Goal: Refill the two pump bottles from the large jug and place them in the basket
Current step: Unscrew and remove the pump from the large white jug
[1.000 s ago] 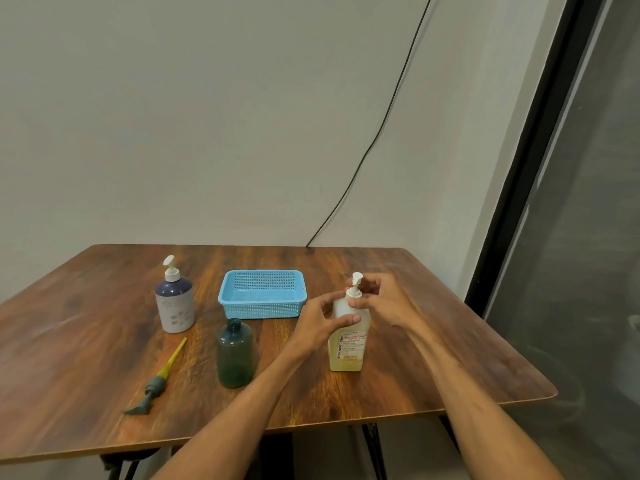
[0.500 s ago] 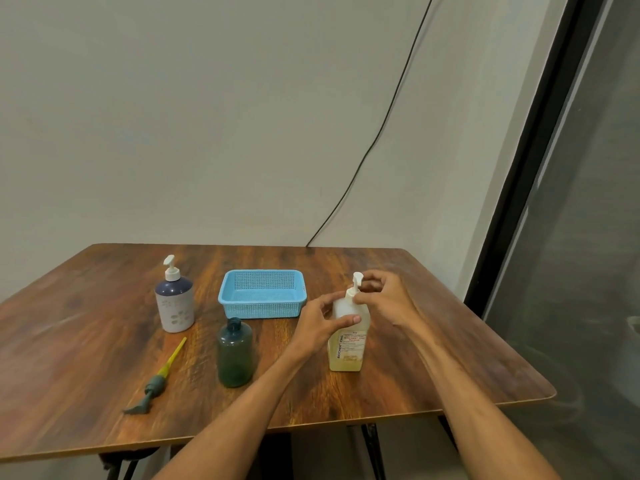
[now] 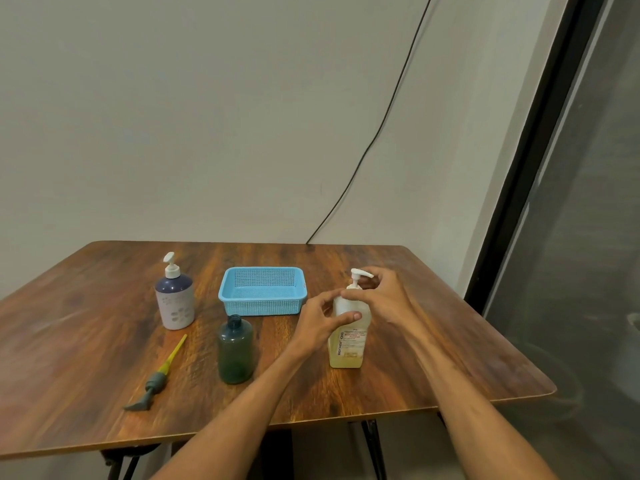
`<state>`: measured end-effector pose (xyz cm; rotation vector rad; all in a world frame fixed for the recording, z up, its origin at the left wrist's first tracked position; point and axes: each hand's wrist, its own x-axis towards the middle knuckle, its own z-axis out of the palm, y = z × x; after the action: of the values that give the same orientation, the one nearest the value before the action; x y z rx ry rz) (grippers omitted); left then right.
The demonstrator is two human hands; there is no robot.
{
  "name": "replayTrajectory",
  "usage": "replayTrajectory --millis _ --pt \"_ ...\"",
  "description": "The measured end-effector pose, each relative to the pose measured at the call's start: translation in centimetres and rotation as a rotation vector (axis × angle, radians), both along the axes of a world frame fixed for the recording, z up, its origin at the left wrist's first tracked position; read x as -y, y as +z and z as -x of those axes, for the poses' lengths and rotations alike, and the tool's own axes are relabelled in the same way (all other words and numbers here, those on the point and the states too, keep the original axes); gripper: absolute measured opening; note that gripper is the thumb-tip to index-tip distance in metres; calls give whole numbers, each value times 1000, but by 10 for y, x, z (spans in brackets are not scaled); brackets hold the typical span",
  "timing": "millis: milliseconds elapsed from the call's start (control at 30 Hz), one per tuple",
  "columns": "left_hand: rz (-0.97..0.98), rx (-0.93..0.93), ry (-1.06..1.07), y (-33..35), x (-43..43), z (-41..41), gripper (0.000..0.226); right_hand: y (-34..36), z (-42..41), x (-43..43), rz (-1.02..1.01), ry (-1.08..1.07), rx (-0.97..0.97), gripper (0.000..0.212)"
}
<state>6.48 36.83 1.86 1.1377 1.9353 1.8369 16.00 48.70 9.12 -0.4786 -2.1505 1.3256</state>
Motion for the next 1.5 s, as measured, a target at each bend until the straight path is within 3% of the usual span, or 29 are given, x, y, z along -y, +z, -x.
replayTrajectory --millis 67,167,267,367,467,600,767,900,1000,1200,1500 --pt "-3 5 0 0 0 -1 56 -2 4 9 -83 -80 34 42" --pt "6 7 0 0 1 -1 60 -3 7 13 -153 -179 17 31" --pt "10 3 4 3 2 -2 68 0 4 3 -86 -100 35 23" --pt "-8 15 -7 3 1 -2 66 3 -1 -1 7 -5 -3 48" --pt "-16 19 -6 2 2 -2 59 1 1 2 34 -52 -6 62" --pt "-21 20 0 1 1 -3 51 -5 8 7 -65 -210 36 49" --pt "-21 32 -9 1 1 -1 64 -3 5 -1 2 -106 32 20" --pt "-24 36 2 0 0 -1 65 -1 1 -2 47 -57 -8 35" --pt "-32 24 -2 1 1 -2 51 -4 4 7 -78 -124 30 44" --pt "-16 38 0 0 1 -2 67 -3 5 7 -128 -159 5 24" --pt "-12 41 0 -1 0 -2 67 7 -4 5 -52 -99 -44 22"
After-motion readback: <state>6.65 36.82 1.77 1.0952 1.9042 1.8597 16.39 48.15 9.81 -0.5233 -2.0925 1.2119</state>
